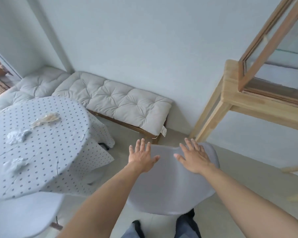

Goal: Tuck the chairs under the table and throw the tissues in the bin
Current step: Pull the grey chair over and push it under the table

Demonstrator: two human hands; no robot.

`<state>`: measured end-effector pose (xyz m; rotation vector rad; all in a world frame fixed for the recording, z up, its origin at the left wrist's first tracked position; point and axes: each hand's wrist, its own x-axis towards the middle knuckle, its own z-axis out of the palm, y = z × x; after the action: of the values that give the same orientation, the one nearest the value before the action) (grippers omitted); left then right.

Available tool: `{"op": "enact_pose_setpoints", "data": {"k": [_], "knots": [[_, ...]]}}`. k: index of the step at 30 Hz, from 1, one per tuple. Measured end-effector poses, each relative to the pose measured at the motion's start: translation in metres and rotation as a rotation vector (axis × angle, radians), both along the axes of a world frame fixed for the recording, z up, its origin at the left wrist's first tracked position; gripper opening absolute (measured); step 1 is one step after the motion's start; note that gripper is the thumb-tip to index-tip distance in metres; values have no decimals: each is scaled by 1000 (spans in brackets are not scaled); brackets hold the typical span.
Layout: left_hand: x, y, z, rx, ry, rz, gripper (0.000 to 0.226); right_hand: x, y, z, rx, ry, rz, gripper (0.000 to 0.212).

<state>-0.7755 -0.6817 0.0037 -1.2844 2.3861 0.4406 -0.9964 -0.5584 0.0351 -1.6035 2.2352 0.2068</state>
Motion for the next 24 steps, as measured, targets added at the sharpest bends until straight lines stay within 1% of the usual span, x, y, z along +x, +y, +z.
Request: {"op": "enact_pose_setpoints", "data": {"k": [6, 11, 18, 21, 24], "knots": [[2, 33, -1, 32, -28, 319, 89, -30, -51, -8, 14, -24, 318, 79], [-6, 83, -3, 42, -8, 532, 90, -40, -58, -11, 43, -22, 512, 78], [-22, 147, -5, 14, 47, 660, 90, -51, -34, -11, 52, -8, 662, 75], [-30, 170, -14, 26, 56, 705, 90, -62, -12, -16, 49, -20, 690, 74], [-53, 198, -22, 78, 76, 757, 89, -84, 5, -22, 85, -14, 748, 73]]}}
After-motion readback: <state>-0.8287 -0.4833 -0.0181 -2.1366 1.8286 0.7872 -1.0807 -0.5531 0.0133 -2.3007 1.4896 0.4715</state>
